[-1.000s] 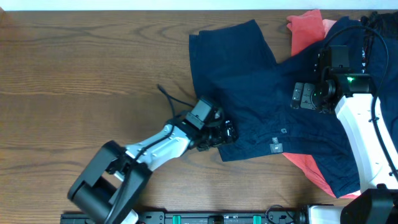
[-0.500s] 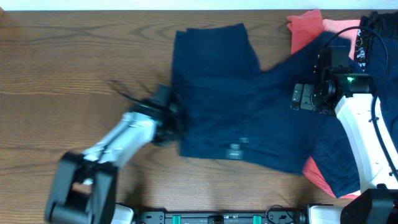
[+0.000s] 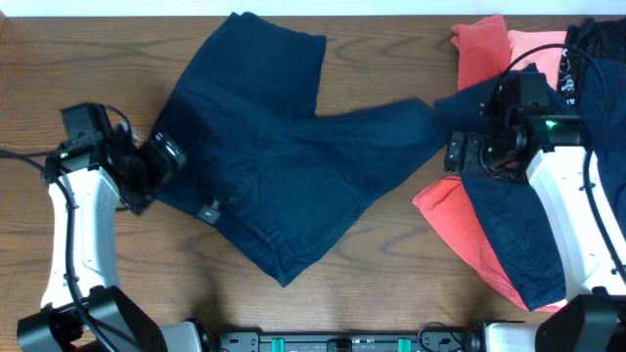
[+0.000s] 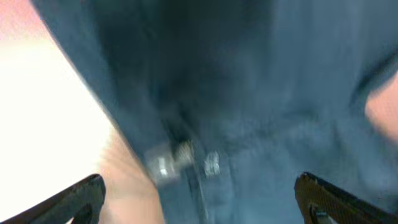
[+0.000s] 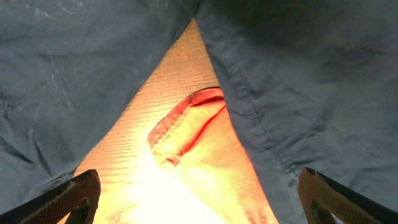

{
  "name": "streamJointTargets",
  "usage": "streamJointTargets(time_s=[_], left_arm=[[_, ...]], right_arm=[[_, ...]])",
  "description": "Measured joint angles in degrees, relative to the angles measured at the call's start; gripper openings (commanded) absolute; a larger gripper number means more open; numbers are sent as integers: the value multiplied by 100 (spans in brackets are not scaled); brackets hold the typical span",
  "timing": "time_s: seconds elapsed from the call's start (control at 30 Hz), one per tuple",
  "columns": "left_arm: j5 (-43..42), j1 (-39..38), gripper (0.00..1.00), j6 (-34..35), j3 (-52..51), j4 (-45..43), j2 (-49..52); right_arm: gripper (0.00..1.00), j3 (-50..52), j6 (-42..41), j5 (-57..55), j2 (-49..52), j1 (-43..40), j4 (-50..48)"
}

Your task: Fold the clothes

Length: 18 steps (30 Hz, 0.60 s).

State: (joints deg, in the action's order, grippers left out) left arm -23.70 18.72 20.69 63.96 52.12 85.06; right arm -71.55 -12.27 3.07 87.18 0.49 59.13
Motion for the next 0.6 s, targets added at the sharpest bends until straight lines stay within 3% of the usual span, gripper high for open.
streamJointTargets(time_s=[0.13, 0.3, 0.43, 0.6], left_arm=[[-308, -505, 98, -13, -63, 881, 0], [-487, -1602, 98, 313, -452, 1038, 0], [-614, -2503, 98, 909, -920, 621, 0], [-713, -3552, 98, 2039, -1716, -566, 0]], right_arm=[[99, 33, 26, 87, 199, 0, -66], [99, 83, 44, 278, 557, 0, -289], [99, 111, 61, 378, 643, 0, -509], [99, 114, 61, 424, 643, 0, -647]])
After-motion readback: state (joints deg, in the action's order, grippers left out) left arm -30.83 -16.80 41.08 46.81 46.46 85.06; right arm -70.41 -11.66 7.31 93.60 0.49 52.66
